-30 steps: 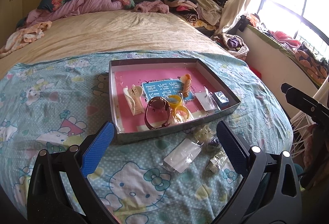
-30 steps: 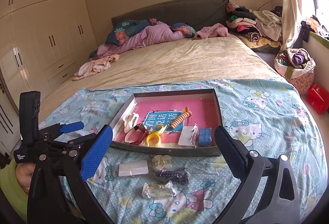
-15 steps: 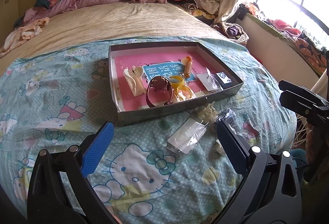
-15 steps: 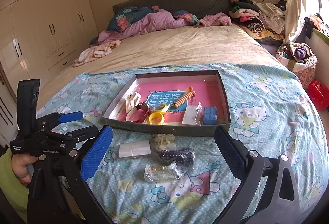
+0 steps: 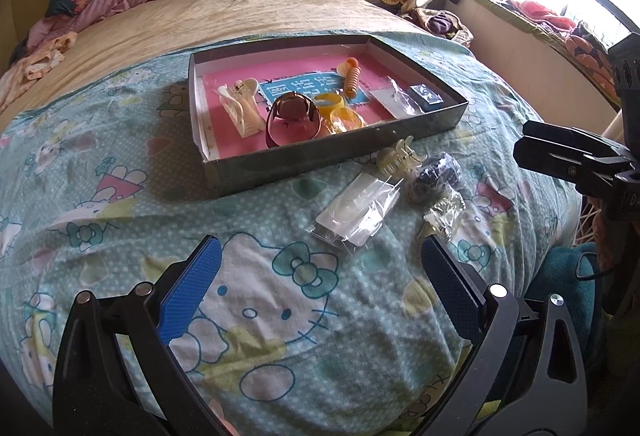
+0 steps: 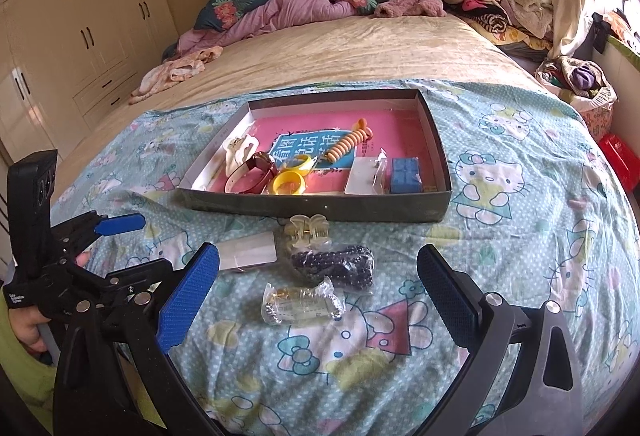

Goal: Organize jewelry
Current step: 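Withdraw both open tools from the box toward the remaining bagged items, then grasp the clear plastic bag with the left tool while the right tool grasps the bagged dark bead bracelet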

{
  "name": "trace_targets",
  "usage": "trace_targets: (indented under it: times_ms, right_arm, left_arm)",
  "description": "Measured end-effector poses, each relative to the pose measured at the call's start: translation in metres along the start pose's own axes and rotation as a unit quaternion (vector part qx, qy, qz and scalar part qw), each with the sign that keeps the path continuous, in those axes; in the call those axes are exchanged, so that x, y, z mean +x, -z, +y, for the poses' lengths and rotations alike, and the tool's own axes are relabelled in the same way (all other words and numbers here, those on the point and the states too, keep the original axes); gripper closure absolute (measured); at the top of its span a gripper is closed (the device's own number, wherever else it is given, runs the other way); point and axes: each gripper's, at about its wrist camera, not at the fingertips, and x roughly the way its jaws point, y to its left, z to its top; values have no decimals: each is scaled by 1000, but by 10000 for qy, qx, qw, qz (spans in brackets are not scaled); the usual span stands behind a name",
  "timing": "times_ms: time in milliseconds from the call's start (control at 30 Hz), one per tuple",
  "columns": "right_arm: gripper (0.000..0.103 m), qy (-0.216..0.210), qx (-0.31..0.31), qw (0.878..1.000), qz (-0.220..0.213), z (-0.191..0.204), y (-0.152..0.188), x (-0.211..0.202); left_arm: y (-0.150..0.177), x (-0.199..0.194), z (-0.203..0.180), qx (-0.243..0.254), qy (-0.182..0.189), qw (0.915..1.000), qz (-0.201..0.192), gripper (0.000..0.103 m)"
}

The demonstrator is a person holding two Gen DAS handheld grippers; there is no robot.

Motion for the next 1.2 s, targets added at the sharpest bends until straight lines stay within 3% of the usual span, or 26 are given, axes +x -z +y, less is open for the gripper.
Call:
trace_targets:
  times_ms: [1000, 1167, 1200]
  right_arm:
    - [4, 213, 23, 9941, 1067, -20, 19, 102]
    - [5, 252, -201, 9943, 1016, -15, 18, 111]
    - [10, 247, -257, 9946, 970, -14, 18, 112]
  left_arm:
    - [-6, 44, -3, 376, 187, 9987, 281, 11]
    - [-10, 52, -8, 477, 219, 9981, 312, 21]
    - [-11, 54, -9, 481, 230, 9980, 338, 23]
